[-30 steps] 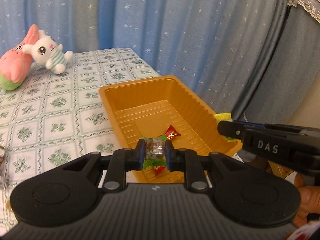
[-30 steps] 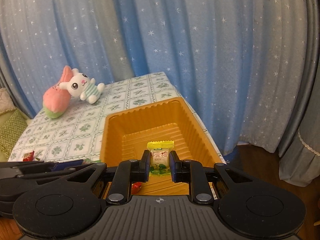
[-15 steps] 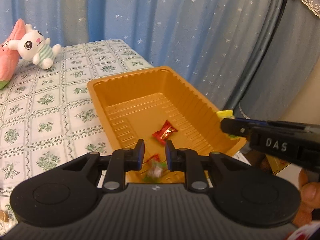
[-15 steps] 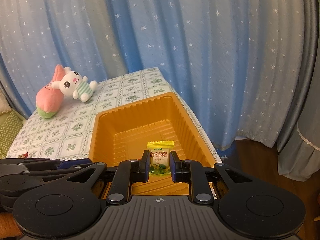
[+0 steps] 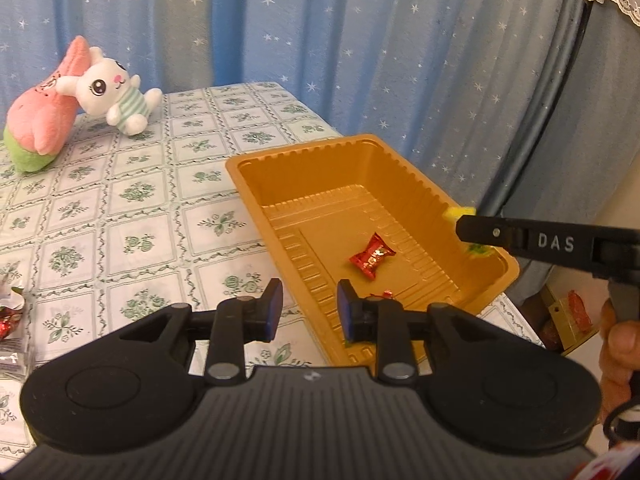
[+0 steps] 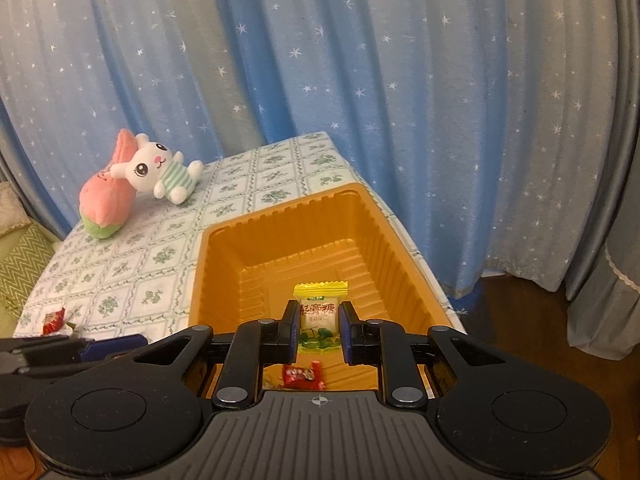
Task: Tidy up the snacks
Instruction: 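Open the right tool to drop the yellow cake into the tray, then move both tools back from the tray toward the snack pile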
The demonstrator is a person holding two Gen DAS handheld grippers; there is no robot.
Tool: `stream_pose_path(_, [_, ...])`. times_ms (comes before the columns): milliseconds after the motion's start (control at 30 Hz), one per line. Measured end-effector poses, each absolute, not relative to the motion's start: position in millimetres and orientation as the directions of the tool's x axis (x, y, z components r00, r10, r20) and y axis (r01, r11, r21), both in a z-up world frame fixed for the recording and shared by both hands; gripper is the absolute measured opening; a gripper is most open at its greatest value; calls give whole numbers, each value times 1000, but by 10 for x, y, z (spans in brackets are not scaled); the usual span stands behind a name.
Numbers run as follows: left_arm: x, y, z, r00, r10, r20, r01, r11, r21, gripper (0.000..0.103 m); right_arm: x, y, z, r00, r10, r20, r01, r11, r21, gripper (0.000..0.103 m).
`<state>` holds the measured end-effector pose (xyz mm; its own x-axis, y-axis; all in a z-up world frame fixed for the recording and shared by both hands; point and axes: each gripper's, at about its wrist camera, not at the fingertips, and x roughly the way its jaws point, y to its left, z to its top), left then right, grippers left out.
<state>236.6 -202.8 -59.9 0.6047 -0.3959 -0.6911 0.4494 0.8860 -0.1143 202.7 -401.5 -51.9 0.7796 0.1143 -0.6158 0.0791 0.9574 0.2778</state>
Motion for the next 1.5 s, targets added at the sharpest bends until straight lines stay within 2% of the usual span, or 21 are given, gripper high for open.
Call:
stream_pose_path(100, [2347, -1961, -584, 619, -381, -687, 433, 895, -107, 37, 2088, -4004, -528, 775, 139, -617, 60, 955, 291, 20])
stream_pose_path(167, [2333, -1903, -574, 625, -374, -685, 422, 900, -105, 43, 2100, -4008, -531, 770, 142, -622, 66, 952, 299, 25])
stream_pose_path(233, [2313, -1837, -559, 628, -366, -686, 412, 905, -106, 46, 2076, -4008, -526, 771, 141, -621, 74, 949, 307, 51])
stream_pose_path(267, [2299, -1807, -553, 631, -361, -687, 408, 907, -103, 46, 2053, -4005, -520, 774, 139, -618, 77, 947, 310, 54])
stream_pose_path(667, [1813, -1025, -429, 682, -269, -680, 315, 947, -58, 62, 1634, -3659, -318, 789, 168, -591, 49, 942, 333, 55])
stream_pose_path(733, [1713, -819, -409, 690, -244, -681, 289, 956, -50, 69, 1550, -3527, -296, 788, 184, -588, 29, 942, 334, 55])
stream_pose_path(800, [1623, -602, -387, 696, -217, -684, 257, 965, -45, 71, 1474, -3375, -279, 785, 201, -586, 4, 944, 329, 55])
stream_pose_path(1067, [1355, 239, -313, 717, -95, -690, 149, 989, 19, 73, 1299, -2687, -320, 755, 270, -598, -94, 947, 308, 55])
stream_pose_path(1200, [1258, 576, -322, 718, -51, -694, 115, 992, 47, 79, 1271, -2347, -383, 732, 303, -610, -144, 944, 296, 55])
stream_pose_path(1500, [1243, 1047, -454, 703, -22, -710, 55, 998, 23, 79, 1309, -1694, -556, 681, 351, -643, -245, 936, 252, 55])
